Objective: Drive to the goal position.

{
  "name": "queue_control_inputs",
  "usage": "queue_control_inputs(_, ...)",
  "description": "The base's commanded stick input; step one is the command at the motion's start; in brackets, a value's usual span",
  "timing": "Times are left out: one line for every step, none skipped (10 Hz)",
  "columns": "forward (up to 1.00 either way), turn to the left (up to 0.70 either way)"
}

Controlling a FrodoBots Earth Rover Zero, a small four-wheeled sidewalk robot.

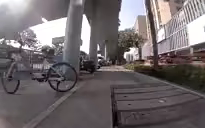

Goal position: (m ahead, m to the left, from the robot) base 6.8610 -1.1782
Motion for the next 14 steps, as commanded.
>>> queue_control_inputs(0.70, 0.00)
queue_control_inputs(0.70, 0.00)
queue_control_inputs(0.70, 0.00)
queue_control_inputs(0.70, 0.00)
queue_control_inputs(0.70, 0.00)
queue_control_inputs(0.70, 0.00)
queue_control_inputs(0.70, 0.00)
queue_control_inputs(0.70, 0.00)
queue_control_inputs(0.70, 0.00)
queue_control_inputs(0.70, 0.00)
queue_control_inputs(0.70, 0.00)
queue_control_inputs(0.70, -0.01)
queue_control_inputs(0.70, -0.03)
queue_control_inputs(0.70, -0.10)
